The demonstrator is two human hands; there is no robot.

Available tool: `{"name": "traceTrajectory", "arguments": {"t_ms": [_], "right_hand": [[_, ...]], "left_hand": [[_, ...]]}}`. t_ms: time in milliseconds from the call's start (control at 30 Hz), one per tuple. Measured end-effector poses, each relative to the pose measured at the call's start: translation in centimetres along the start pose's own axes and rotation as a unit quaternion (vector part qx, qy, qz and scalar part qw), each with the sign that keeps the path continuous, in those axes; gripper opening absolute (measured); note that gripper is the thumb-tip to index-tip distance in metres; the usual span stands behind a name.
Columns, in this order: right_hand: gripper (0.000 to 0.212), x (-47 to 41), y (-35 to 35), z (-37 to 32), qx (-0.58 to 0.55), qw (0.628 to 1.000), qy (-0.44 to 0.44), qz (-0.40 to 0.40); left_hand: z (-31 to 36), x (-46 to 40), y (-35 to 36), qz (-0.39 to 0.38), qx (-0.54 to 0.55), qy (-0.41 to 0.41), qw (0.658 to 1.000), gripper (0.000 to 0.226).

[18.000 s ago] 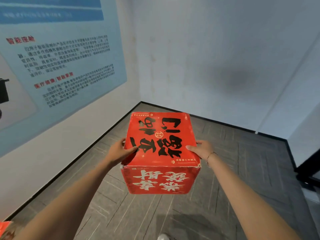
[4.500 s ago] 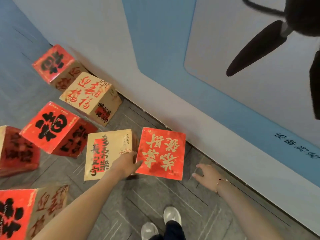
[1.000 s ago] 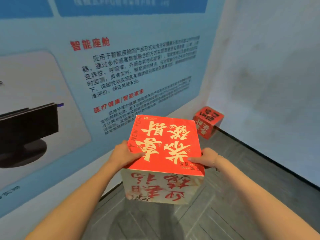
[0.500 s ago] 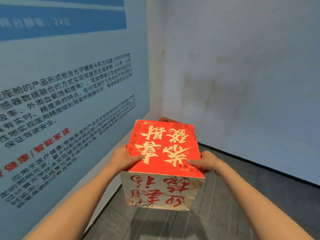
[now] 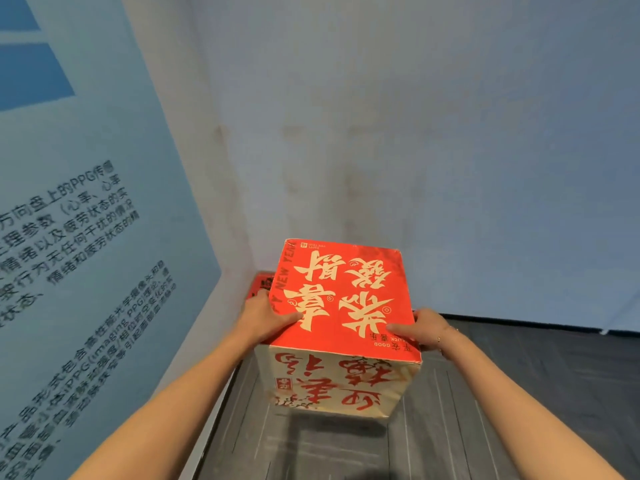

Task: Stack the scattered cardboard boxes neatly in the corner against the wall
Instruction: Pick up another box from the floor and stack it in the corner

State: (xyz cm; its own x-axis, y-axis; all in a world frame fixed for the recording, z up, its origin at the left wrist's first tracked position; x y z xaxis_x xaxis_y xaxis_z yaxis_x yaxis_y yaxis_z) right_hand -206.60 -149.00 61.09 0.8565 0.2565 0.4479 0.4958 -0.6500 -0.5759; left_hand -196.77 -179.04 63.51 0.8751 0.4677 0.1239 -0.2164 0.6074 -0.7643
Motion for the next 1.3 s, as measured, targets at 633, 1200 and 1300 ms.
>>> {"name": "traceTrajectory", "arguments": {"t_ms": [633, 1200, 1300], "right_hand": [[0.032, -27.0, -12.1, -3.3, 0.01, 1.0, 0.021, 0.001], [0.045, -39.1, -9.2, -3.8, -0.039, 0.994, 0.097, -0.001], [0.047, -41.4, -7.9, -4.0, -0.04, 0.992, 0.121, 0.004]], "left_hand": [[8.4, -27.1, 10.3, -0.022, 0.011, -0.017, 1.0, 0.066], [6.4, -42.4, 14.2, -0.098, -0.006, -0.024, 0.995, 0.074], [5.4, -44.8, 15.1, -0.118, -0.017, -0.023, 0.993, 0.063]]}}
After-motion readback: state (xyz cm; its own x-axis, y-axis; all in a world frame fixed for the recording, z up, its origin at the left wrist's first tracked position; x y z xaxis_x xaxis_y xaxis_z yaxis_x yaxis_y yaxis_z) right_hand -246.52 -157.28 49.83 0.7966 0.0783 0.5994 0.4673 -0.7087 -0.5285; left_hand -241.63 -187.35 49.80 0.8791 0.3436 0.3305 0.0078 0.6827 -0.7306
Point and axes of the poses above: each hand's wrist, its own x-axis away from the middle knuckle, its own y-axis out of the palm, z = x × y, the point moved 5 cm from there along -x, towards the middle knuckle, and after that the axes turned 5 degrees about z, right-handed, at the moved point
